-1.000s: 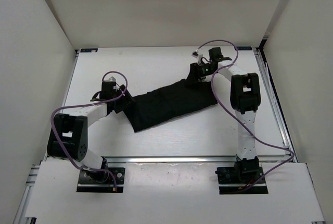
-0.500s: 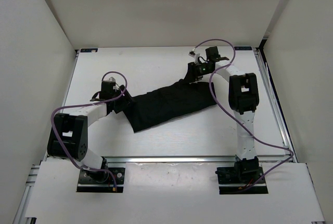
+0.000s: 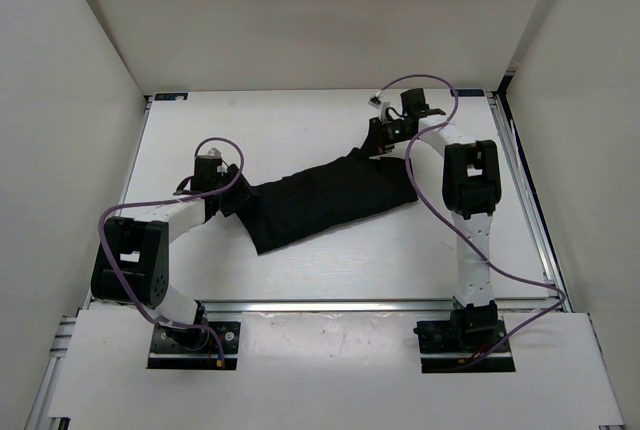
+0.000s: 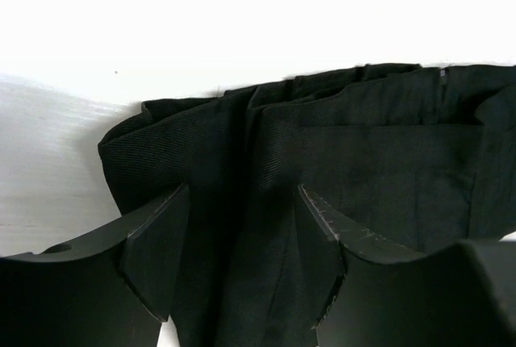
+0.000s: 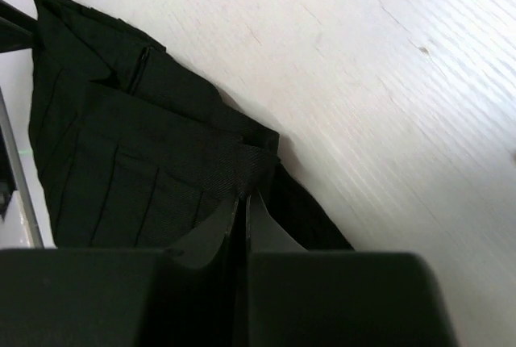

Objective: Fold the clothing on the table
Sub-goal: Fold the skirt

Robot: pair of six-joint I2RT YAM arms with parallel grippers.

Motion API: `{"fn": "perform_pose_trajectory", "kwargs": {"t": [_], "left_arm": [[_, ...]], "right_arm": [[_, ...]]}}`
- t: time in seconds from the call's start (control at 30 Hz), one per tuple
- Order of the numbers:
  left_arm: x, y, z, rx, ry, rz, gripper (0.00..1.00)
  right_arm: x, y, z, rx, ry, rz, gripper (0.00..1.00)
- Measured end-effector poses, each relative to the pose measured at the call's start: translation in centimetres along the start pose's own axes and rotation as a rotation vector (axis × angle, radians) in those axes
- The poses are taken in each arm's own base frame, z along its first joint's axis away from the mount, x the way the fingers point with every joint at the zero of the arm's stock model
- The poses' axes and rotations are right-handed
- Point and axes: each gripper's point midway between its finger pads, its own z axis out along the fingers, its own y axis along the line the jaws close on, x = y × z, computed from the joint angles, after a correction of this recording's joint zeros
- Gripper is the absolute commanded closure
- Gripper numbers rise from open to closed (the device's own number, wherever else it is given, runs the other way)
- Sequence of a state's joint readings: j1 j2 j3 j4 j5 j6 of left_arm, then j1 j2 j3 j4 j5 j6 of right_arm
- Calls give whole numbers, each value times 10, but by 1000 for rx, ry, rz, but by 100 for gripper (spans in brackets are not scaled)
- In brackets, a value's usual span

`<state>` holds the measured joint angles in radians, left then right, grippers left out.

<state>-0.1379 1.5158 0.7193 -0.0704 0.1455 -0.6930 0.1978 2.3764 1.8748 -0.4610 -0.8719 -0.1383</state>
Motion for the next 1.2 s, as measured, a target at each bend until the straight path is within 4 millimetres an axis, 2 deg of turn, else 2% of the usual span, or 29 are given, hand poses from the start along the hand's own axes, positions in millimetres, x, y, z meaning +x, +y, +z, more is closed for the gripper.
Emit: {"fn": "perform_pose_trajectory", "kwargs": {"t": [0.17,0.27,0.33,0.4,0.47,0.5,0.63,0.9,1.2], "left_arm": [[6,6,1,-13,10,-18,36],[7,9,1,-21,9,-26,41],[7,11,1,-24,6,-32,48],[8,13,2,-26,5,-41,62],[8,15,2,-31,5,-51,84],[8,15,3,-30,5,-53,100],[6,11,7,-14,-7,-57,100],[-8,-13,13,70,-57,-60,100],[-15,-16,11,80,-84,-91,100]], "right_arm": [[-1,-1,-25,-2,-32,52,100],[-10,2,-39,0,-60,46,100],[-16,3,-47,4,-78,37,100],[-21,4,-51,6,-91,23,100],[-22,5,-51,6,-95,18,100],[-22,5,-51,6,-94,18,100],[-22,7,-49,1,-92,15,100],[-22,11,-46,-6,-87,16,100],[-22,12,-44,-5,-86,24,100]]}}
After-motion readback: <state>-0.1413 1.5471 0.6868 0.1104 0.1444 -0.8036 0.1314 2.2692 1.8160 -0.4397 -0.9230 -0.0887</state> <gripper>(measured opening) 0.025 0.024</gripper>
